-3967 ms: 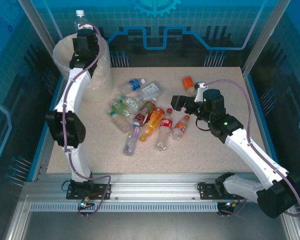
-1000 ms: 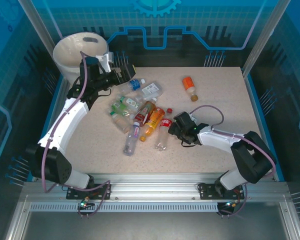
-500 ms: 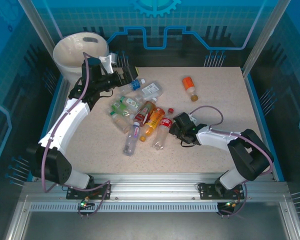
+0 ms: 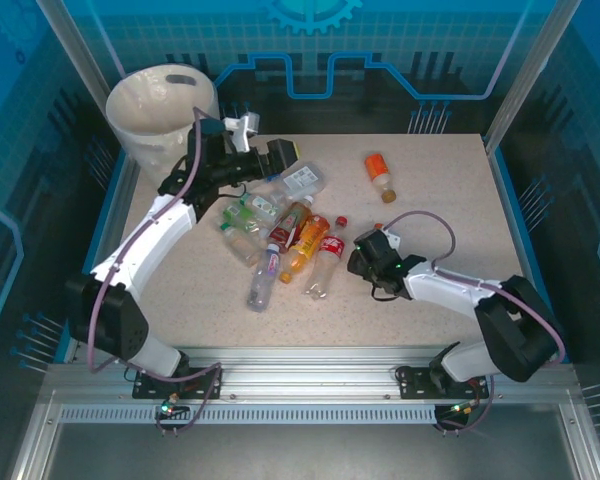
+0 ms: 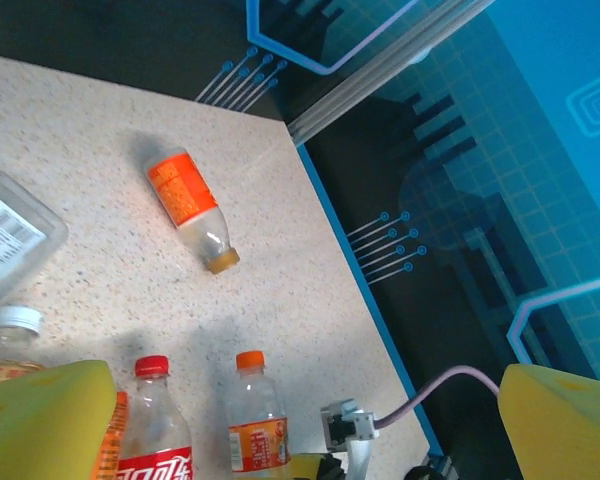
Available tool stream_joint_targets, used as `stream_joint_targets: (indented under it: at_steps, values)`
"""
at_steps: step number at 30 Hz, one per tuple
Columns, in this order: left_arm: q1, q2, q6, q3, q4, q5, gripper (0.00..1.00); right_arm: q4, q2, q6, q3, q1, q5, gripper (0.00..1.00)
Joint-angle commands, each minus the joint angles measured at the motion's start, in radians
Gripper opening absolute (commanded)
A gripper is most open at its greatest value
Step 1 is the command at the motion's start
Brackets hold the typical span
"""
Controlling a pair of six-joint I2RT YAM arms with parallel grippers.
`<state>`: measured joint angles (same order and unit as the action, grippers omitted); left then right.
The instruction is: Put the plastic bottles in the bin
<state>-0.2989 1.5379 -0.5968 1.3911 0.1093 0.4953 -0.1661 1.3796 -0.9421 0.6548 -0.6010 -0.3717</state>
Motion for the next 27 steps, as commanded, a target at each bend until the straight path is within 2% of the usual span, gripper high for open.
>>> stream_joint_targets:
  at_steps: [1, 7, 12, 19, 27]
  values:
    - [-0.032, 0.030, -0.041, 0.003, -0.061, 0.043, 0.99, 0.020, -0.087, 0.090, -0.017, 0.006, -0.046, 0.37]
    - [-0.081, 0.071, -0.055, 0.019, -0.082, 0.050, 0.99, 0.096, -0.226, 0.184, -0.020, 0.020, 0.024, 0.34]
    - [-0.088, 0.075, -0.084, -0.011, -0.152, 0.108, 0.99, 0.194, -0.306, 0.297, -0.012, 0.029, 0.132, 0.33]
    - [-0.098, 0.104, -0.170, -0.054, -0.337, 0.264, 0.99, 0.357, -0.324, 0.399, 0.001, 0.029, 0.356, 0.33]
    - [-0.127, 0.117, -0.149, -0.061, -0.361, 0.277, 0.99, 0.552, -0.314, 0.370, -0.009, 0.026, 0.477, 0.33]
